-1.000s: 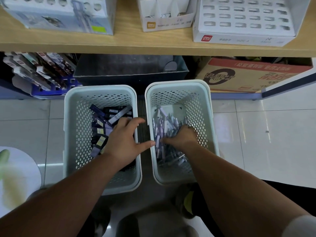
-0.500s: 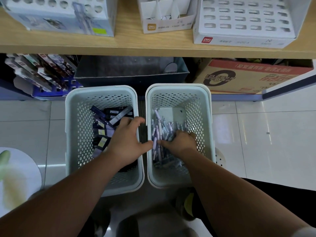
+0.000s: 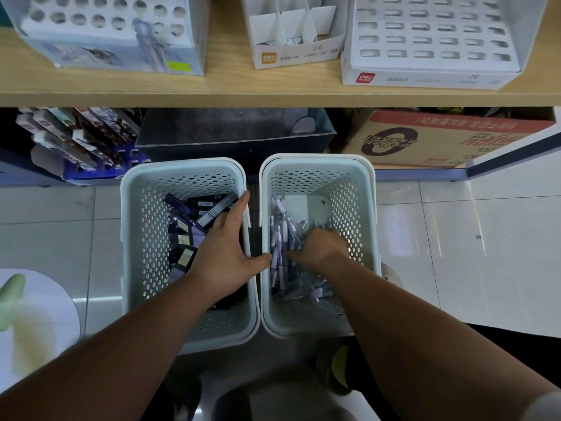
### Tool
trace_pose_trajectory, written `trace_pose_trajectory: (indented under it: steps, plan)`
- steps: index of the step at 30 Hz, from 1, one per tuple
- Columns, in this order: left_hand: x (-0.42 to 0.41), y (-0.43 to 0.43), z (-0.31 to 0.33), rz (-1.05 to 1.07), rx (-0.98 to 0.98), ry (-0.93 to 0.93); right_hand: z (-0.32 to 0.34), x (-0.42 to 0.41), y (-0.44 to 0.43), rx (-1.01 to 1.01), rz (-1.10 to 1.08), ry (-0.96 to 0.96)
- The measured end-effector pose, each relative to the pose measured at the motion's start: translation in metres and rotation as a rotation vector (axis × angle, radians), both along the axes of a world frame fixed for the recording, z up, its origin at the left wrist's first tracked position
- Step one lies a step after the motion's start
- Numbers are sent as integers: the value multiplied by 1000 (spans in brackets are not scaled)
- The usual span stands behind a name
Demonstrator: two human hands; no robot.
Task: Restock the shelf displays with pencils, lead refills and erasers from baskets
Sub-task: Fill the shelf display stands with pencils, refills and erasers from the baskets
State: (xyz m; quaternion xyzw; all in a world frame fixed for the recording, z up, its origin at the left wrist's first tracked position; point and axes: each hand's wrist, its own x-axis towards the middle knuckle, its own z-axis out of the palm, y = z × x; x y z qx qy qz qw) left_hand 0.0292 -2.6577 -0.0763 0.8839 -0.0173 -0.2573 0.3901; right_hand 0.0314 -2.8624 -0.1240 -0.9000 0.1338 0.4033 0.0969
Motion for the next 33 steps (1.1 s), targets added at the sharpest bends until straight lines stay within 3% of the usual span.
trace_pose_trajectory:
  steps: [4,7,9,16,33]
  plan:
    - [2,4,-3,29,-75,39,-1,-1,1,70,-44,70]
    - [3,4,-1,30,-81,47,-3,-7,-2,325,-381,111]
    - [3,4,0,25,-77,45,-3,-9,-1,401,-486,118]
    - [3,5,2,6,-53,38,-2,-13,-1,515,-589,113]
    - [4,5,2,35,-99,91,11,-12,-10,570,-706,46]
